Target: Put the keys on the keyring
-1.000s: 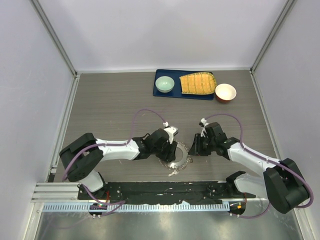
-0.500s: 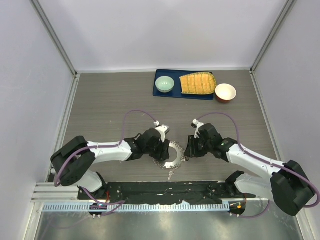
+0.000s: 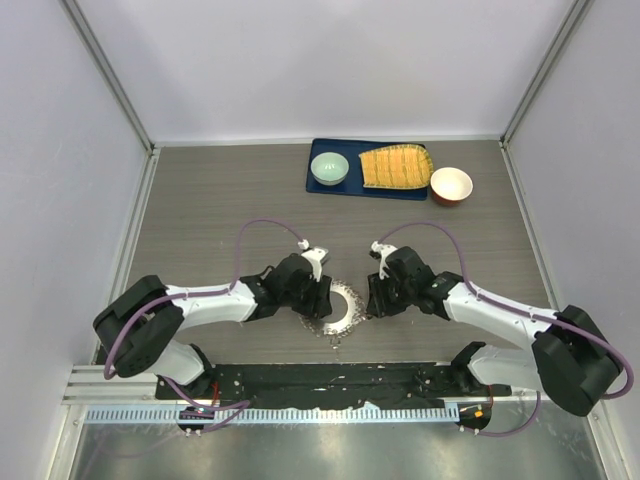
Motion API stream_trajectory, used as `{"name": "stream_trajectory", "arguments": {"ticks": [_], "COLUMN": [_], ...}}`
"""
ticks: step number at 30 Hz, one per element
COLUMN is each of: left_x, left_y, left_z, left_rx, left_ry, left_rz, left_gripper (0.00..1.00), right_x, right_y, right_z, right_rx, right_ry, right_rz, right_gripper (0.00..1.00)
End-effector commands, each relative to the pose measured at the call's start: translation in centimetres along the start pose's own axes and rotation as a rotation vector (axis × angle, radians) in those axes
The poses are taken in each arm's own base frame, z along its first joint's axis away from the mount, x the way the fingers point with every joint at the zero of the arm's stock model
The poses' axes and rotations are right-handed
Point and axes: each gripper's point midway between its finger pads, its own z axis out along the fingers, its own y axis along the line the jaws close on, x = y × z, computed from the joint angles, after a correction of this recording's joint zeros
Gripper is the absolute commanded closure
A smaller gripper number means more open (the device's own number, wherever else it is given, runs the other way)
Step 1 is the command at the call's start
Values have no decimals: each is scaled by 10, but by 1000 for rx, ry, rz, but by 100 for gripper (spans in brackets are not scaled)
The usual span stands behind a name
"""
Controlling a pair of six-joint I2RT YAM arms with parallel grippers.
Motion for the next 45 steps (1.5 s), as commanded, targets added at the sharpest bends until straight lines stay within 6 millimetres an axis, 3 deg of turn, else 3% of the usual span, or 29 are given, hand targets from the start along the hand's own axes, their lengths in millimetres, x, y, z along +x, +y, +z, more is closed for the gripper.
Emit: {"name": "stream_trajectory", "arguments": {"ticks": [1,23,26,33,35,39,45], "left_x": [30,32,30,-25,-33,-56,-63], "left_y": [25,43,37,-10,-21,-42,-63], "left_z": [-5,-16,-18,-32,-35,-40,-23], "left_rx": [-75,-78,-42,170,208,285,369], "left_ry": [92,72,58,-197,-234,-340,-313], "left_rz": [-3,-51,-39,159,242,349,447], "left_gripper": [48,48,48,46,46,47,52], "right_x": [-23,-30,-30,-28,-30,-45,-74], "right_y": [18,39,39,37,36,32,2], "right_z": [2,22,25,22,19,3,-27], "right_rx": [-52,-102,-97,-90,-81,-40,145], "right_ry": [-49,-19,-18,-28,-41,-134,-346], "right_rz": [-130,-223,-213,-198,-193,-174,-86], "right_gripper": [63,64,67,69,69,65,62]}}
